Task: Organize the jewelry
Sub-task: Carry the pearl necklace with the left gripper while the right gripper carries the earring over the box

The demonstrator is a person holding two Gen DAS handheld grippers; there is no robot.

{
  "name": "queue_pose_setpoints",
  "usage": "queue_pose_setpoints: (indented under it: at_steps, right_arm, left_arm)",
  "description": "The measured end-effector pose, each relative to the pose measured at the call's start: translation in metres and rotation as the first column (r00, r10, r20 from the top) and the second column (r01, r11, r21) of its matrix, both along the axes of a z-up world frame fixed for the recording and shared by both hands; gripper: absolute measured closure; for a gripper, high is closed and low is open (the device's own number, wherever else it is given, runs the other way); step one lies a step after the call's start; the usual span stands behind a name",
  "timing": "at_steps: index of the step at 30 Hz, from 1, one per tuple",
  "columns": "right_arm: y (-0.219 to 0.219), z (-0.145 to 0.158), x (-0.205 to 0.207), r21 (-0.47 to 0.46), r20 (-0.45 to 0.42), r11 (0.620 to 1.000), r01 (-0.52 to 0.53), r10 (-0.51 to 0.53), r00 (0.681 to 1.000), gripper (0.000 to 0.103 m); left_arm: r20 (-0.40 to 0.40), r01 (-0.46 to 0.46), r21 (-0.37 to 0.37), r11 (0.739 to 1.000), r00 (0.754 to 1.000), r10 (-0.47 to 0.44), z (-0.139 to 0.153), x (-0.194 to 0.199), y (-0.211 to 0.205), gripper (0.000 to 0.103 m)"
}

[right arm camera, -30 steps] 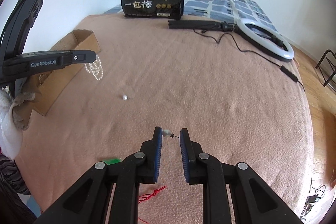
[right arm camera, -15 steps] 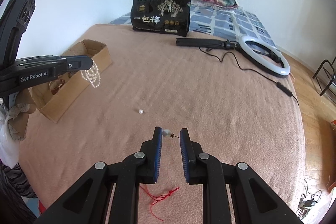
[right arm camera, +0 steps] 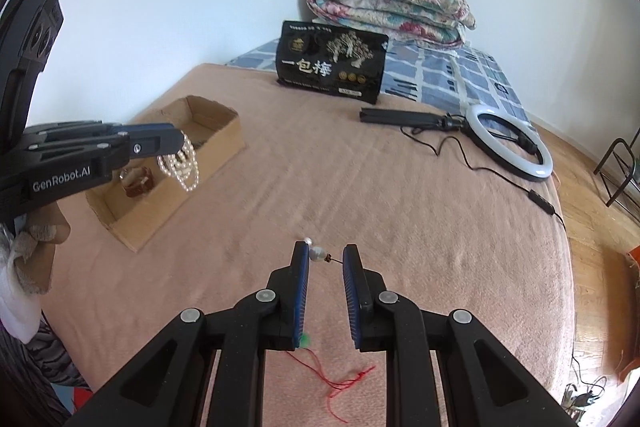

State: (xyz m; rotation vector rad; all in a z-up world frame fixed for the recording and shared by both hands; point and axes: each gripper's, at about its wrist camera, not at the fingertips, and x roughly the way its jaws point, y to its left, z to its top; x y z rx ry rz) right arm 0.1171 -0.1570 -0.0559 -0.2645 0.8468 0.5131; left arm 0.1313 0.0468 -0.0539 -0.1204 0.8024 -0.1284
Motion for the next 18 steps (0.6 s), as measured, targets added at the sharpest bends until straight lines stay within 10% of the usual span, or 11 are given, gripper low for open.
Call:
queue_pose_setpoints:
  at_steps: [18]
  right_arm:
    - [0.072, 0.018, 0.006, 0.05, 0.008, 0.996, -0.078, 0.077, 0.997, 0.087]
  left_arm:
    - [0.066, -0.1, 0.041, 0.994, 0.993, 0.097, 0.017, -0.03, 0.068, 0.098]
